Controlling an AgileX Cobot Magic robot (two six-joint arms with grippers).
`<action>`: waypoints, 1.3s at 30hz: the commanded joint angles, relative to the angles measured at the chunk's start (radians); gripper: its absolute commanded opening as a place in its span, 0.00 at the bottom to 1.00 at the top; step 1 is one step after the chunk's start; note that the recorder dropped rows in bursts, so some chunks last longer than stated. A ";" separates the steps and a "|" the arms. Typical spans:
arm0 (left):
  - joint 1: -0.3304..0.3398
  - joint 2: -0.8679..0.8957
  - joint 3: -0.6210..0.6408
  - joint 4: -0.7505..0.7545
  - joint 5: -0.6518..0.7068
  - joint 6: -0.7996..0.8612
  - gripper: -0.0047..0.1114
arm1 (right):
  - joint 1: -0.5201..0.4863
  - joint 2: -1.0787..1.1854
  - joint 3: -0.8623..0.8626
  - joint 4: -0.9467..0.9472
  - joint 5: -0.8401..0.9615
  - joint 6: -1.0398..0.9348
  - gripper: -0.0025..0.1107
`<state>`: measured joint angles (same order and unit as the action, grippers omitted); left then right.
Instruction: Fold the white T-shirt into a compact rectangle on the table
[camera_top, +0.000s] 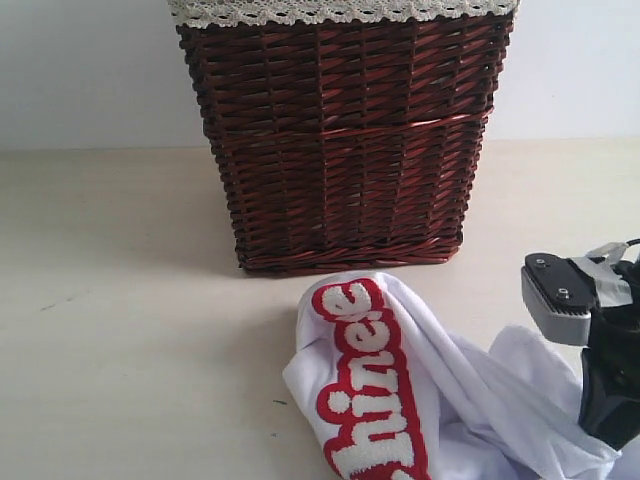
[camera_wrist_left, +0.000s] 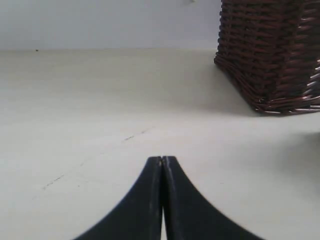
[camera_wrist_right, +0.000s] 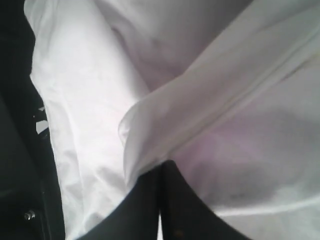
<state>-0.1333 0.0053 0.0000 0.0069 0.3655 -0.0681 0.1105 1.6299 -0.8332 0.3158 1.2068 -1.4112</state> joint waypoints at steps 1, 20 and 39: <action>-0.006 -0.005 0.000 -0.007 -0.011 -0.006 0.04 | 0.000 -0.005 0.021 0.006 0.014 -0.064 0.02; -0.006 -0.005 0.000 -0.007 -0.011 -0.006 0.04 | 0.000 -0.020 0.023 0.336 -0.765 0.371 0.42; -0.006 -0.005 0.000 -0.007 -0.011 -0.006 0.04 | 0.000 0.082 0.023 0.337 -0.447 0.422 0.37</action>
<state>-0.1333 0.0053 0.0000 0.0069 0.3655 -0.0681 0.1105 1.7129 -0.8119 0.6509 0.7202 -0.9919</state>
